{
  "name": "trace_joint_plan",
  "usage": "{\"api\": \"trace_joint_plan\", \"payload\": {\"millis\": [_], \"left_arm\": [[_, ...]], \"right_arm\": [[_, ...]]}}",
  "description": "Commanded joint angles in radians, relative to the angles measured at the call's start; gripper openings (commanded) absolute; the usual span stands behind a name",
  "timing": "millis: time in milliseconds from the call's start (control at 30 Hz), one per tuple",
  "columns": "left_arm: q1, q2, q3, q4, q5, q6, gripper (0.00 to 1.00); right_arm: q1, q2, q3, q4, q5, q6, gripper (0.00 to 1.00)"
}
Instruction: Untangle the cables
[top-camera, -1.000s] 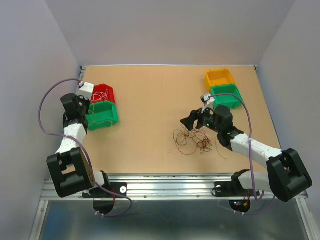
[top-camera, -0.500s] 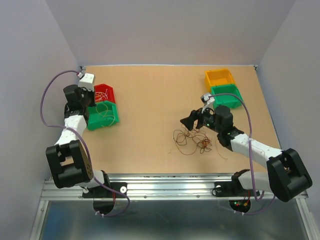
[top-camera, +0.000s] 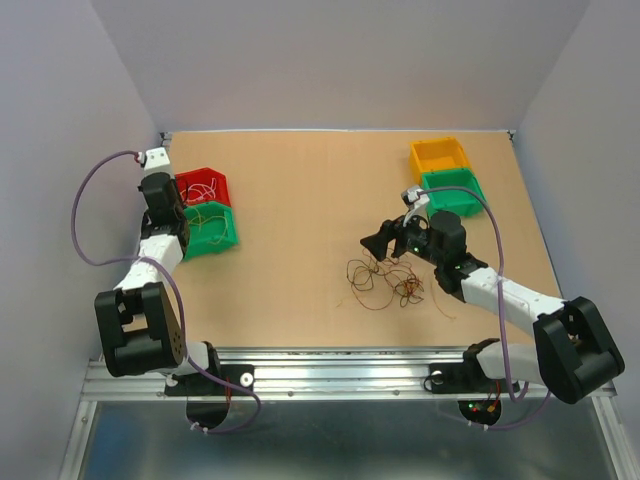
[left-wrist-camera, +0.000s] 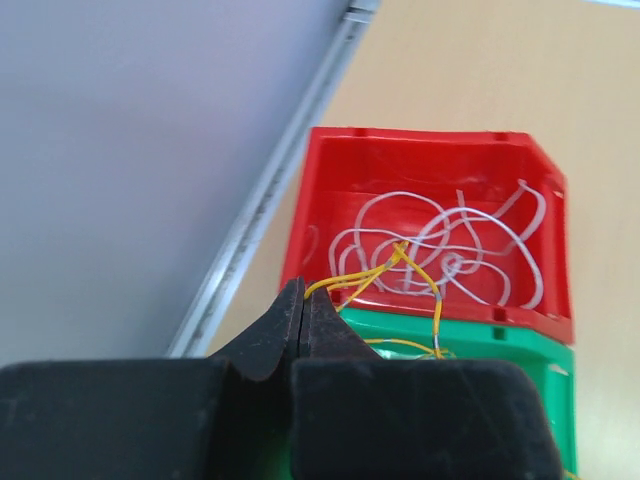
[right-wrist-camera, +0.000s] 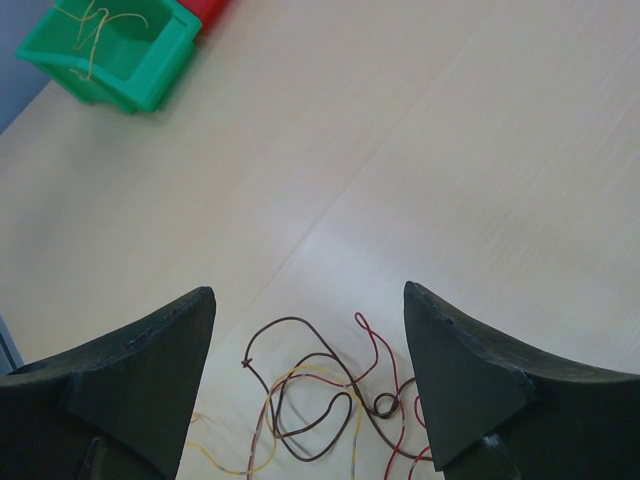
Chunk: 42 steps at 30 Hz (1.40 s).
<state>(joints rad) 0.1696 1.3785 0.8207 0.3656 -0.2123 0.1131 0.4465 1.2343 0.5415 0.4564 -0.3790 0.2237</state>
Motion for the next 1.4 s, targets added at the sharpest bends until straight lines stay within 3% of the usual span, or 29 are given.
{"api": "trace_joint_plan", "payload": {"millis": [0,333,767,1000,1267,1367], "left_arm": [[-0.001,-0.003,-0.012,0.087,-0.25,-0.067,0.0],[-0.001,-0.045,-0.114,0.22,-0.306,-0.038,0.0],[-0.008,-0.056,-0.114,0.023,0.264,0.446,0.0],[-0.021,-0.012,-0.057,-0.108,0.352,0.566,0.0],[-0.036,0.071,-0.012,-0.207,0.337,0.66,0.0],[-0.036,0.14,0.047,-0.263,0.303,0.662,0.1]], "right_arm": [[0.006,-0.015,0.005,0.053,-0.021,-0.009,0.81],[0.004,-0.004,0.011,0.057,-0.027,-0.009,0.8],[0.004,-0.004,0.012,0.059,-0.031,-0.007,0.8],[0.004,-0.009,0.006,0.059,-0.031,-0.009,0.8],[0.004,-0.012,0.005,0.059,-0.034,-0.009,0.8],[0.004,-0.009,0.005,0.062,-0.035,-0.009,0.8]]}}
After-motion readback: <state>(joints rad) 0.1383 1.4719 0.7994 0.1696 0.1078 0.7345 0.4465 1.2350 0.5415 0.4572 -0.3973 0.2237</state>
